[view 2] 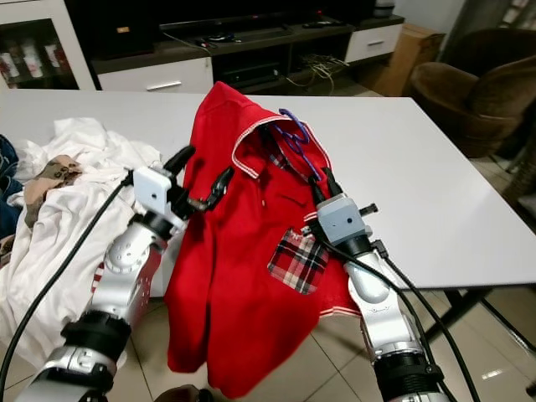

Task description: Hang hanger

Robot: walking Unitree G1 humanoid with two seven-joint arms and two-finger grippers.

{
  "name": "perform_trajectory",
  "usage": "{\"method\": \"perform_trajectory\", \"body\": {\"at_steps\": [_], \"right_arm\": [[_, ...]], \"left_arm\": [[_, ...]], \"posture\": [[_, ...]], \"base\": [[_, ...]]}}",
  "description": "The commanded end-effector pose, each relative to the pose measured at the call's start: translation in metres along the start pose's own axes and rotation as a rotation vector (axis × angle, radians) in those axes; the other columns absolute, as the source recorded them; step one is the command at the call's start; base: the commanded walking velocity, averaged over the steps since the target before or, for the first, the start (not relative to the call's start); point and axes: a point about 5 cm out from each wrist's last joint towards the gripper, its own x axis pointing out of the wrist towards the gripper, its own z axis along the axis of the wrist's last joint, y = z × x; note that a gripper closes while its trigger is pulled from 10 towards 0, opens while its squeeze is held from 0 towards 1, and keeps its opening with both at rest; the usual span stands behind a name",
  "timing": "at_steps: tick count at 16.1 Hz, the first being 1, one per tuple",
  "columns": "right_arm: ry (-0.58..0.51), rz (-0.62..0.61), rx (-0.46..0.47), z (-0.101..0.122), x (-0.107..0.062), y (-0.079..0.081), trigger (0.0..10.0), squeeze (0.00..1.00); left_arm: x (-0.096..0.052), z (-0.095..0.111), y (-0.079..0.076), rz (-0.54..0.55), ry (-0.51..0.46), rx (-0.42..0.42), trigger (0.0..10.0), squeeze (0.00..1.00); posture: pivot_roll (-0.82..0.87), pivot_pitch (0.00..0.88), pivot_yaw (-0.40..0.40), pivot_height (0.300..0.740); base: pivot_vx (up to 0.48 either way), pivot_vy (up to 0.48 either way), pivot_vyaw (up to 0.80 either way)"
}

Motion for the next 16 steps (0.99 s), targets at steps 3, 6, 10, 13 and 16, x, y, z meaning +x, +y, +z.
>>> {"method": "perform_trajectory", "body": {"at_steps": [3,6,10,13,16], "right_arm": [[-0.035,-0.015,0.000,0.0061,0.0063,-0.0036,10.0,0.00],[-0.031,-0.013,0.000,0.0056,0.0062,-0.0027,10.0,0.00],[-0.030,-0.010,0.000,0.0053,0.0053,-0.0023,10.0,0.00],[-0.032,0.031,-0.013,0.0052,0.0047,0.0025,10.0,0.00],[-0.043,0.049,-0.015,0.0071,0.0042,0.0056,10.0,0.00]], "left_arm": [[0.0112,0.0110,0.0044,-0.007,-0.041,0.010,10.0,0.00],[0.0137,0.0124,0.0047,-0.013,-0.047,0.011,10.0,0.00],[0.0129,0.0106,0.0024,-0.023,-0.045,0.005,10.0,0.00],[0.0126,0.0096,0.0021,-0.026,-0.042,0.003,10.0,0.00],[0.0123,0.0085,0.0017,-0.030,-0.037,0.002,10.0,0.00]], "posture": [[0.06,0.000,0.017,0.740],[0.05,0.000,0.020,0.740],[0.05,0.000,0.021,0.740],[0.05,0.000,0.021,0.740],[0.05,0.000,0.023,0.740]], "base": [[0.000,0.000,0.00],[0.000,0.000,0.00],[0.000,0.000,0.00],[0.000,0.000,0.00],[0.000,0.000,0.00]]}}
